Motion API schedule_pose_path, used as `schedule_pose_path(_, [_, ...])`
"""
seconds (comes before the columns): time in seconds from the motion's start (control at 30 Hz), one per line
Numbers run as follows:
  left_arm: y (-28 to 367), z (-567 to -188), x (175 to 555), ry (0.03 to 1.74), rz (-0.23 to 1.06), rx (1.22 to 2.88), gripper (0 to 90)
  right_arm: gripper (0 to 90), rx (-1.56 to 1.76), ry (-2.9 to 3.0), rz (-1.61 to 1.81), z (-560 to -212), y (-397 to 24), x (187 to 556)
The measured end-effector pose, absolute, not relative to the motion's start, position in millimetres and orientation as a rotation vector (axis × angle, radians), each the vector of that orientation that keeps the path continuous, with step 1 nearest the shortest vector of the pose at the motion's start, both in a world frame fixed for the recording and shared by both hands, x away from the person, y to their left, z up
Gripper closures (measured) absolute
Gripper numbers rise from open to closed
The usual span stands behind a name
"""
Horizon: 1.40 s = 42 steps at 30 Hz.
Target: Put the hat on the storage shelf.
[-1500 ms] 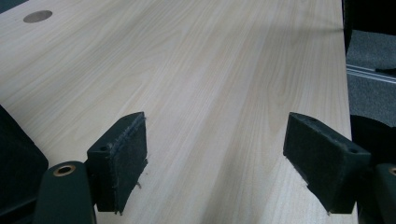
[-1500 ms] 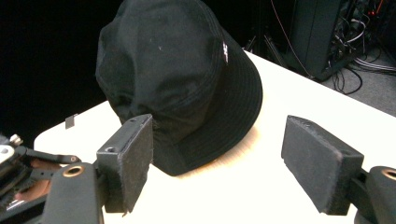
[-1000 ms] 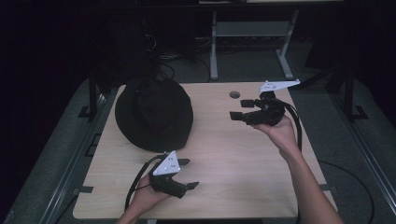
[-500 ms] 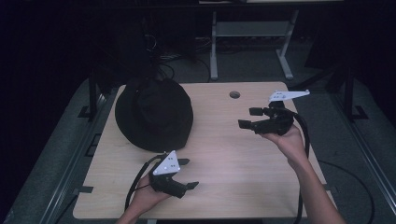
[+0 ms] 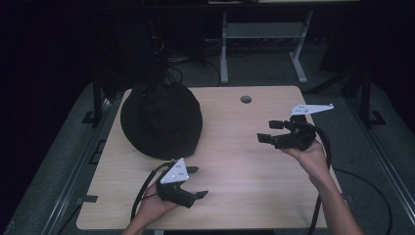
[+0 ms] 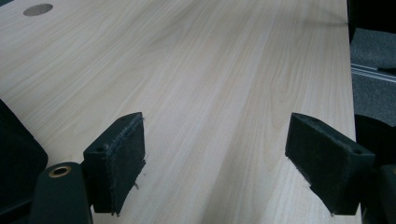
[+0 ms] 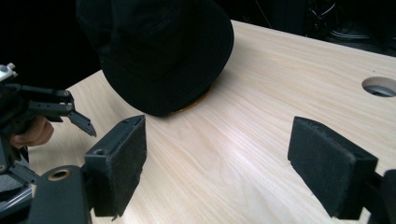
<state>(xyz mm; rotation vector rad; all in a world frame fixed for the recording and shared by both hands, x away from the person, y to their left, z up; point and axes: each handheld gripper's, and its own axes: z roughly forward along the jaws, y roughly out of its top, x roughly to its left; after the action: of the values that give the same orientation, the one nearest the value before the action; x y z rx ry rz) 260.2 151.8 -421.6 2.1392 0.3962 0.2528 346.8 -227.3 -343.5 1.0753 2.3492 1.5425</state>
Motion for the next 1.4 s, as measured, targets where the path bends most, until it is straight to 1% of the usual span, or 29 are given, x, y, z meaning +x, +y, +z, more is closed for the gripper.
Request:
schedule_pose_path(0.7, [154.9, -422.3, 260.0, 0.408, 0.26, 2.139, 19.3, 18.7, 1.124, 2.346, 1.525, -365.3, -248.8, 322.5])
schedule_pose_path(1.4, [156.1, -423.0, 260.3, 0.42, 0.26, 2.143, 19.3, 18.6, 1.206, 2.312, 1.491, -399.5, -279.2, 292.6])
